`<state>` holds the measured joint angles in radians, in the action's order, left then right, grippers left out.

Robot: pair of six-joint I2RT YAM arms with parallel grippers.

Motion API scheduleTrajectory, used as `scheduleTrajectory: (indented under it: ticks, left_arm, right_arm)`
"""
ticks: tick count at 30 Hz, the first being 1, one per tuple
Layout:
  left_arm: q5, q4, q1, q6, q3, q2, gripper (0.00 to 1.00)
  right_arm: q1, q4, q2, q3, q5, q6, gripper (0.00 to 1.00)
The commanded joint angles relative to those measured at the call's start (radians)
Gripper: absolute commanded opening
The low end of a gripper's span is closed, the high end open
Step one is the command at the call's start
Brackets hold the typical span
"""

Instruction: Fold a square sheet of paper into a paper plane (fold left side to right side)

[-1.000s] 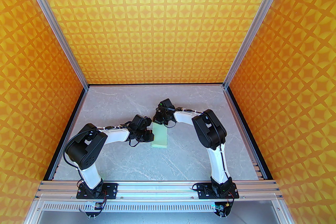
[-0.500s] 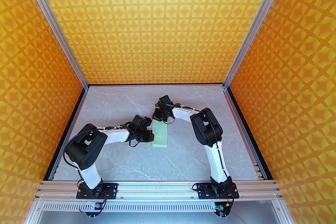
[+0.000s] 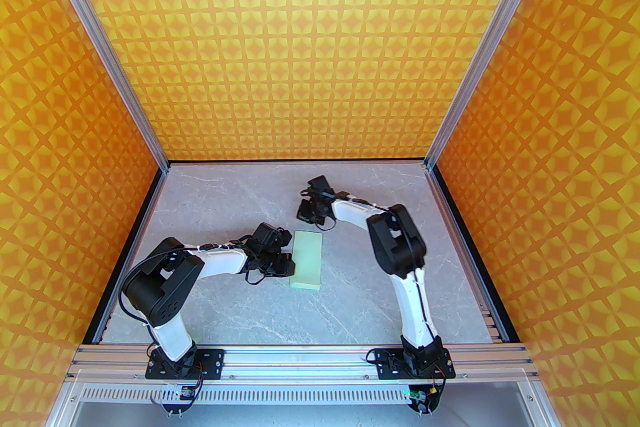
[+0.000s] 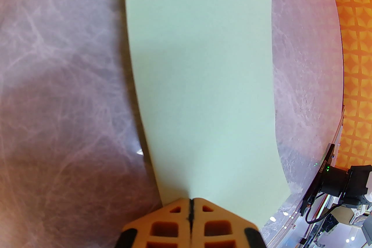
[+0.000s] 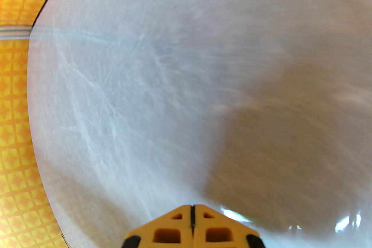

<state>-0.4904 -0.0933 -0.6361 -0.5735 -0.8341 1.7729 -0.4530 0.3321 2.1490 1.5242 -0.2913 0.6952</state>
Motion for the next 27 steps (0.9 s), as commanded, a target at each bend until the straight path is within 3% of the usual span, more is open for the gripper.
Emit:
scheduleTrajectory:
  ticks: [1, 6, 15, 27]
  left_arm:
    - [0.025, -0.134, -0.011, -0.02, 0.027, 0.029, 0.0]
    - [0.024, -0.133, -0.011, -0.023, 0.021, 0.028, 0.0]
    - [0.024, -0.135, -0.011, -0.023, 0.018, 0.026, 0.0]
    - [0.023, -0.116, -0.016, -0.047, 0.053, -0.028, 0.0]
  right_arm:
    - [-0.013, -0.048, -0.13, -0.085, -0.003, -0.011, 0.0]
    - [-0.068, -0.149, -0.213, -0.265, -0.059, 0.046, 0.0]
    - [-0.136, -0.289, -0.196, -0.427, -0.093, 0.137, 0.0]
    - [-0.136, -0.17, -0.126, -0.41, 0.007, 0.081, 0.0]
